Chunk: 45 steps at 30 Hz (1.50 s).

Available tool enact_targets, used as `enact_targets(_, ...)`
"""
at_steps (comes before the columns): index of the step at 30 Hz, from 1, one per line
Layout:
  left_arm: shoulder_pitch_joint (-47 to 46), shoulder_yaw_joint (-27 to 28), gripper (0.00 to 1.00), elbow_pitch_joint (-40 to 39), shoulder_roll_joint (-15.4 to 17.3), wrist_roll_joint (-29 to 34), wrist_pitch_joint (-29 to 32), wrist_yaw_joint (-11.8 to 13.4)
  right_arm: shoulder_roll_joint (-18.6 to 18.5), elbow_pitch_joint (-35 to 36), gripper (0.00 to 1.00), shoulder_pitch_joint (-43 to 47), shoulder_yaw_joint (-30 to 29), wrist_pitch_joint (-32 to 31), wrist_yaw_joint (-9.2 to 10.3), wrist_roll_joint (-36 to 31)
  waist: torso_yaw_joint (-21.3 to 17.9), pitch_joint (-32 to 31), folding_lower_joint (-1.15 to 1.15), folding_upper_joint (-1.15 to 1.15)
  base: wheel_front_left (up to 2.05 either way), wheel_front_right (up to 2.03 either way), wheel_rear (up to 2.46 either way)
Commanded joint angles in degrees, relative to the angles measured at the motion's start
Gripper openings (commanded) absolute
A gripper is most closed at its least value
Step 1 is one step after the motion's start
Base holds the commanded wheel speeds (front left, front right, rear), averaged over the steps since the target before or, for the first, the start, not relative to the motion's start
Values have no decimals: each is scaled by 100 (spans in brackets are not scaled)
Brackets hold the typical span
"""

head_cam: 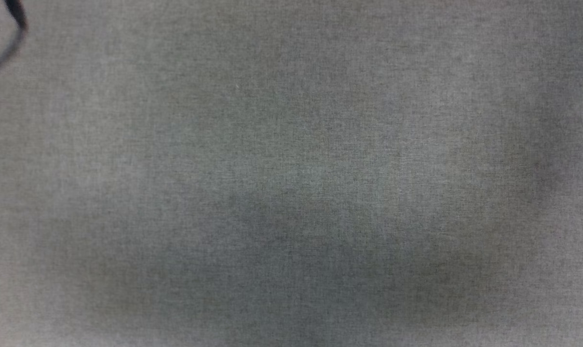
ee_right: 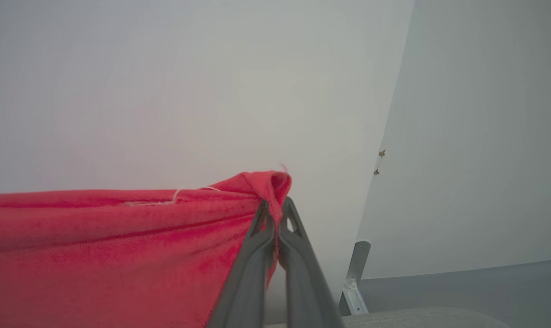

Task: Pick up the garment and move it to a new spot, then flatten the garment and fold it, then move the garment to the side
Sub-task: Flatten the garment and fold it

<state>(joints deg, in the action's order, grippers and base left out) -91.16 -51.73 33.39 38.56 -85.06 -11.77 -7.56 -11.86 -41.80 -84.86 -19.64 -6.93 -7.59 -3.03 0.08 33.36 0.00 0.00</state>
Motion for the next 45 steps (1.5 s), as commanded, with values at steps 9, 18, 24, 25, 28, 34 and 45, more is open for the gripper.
enact_targets(9, 2267, 48, 0, -1460, 315, -613, -306, 15, -198, 593, 0, 2228, 1138, -105, 14, 1170, 142, -416, 0, 0, 0, 0, 0)
enact_targets(18, 4788, 959, 0, -2496, 265, 51, -339, 15, -405, 2865, 0, 5203, 1274, -1050, 13, 2198, 252, -891, 0, 0, 0, 0, 0)
enact_targets(24, 6257, 1577, 0, -2907, 73, 438, -340, 15, -335, 4597, 0, 6836, 874, -1752, 13, 2345, 273, -1215, 0, 0, 0, 0, 0)
enact_targets(25, 6442, 1609, 0, -2993, 62, 511, -340, 15, -311, 4856, 0, 7065, 788, -1869, 13, 2356, 285, -1272, 0, 0, 0, 0, 0)
enact_targets(28, 6929, 1751, 0, -3210, 37, 622, -341, 15, -277, 5509, 0, 7708, 613, -2222, 13, 2350, 305, -1438, 0, 0, 0, 0, 0)
enact_targets(34, 7888, 2199, 0, -3742, 99, 849, -341, 15, -126, 6458, 0, 8697, 375, -2690, 13, 2506, 282, -1633, 0, 0, 0, 0, 0)
enact_targets(45, 9015, 2823, 0, -4519, 183, 1196, -342, 15, 145, 7185, 0, 9389, 181, -2892, 13, 2539, 228, -1559, 0, 0, 0, 0, 0)
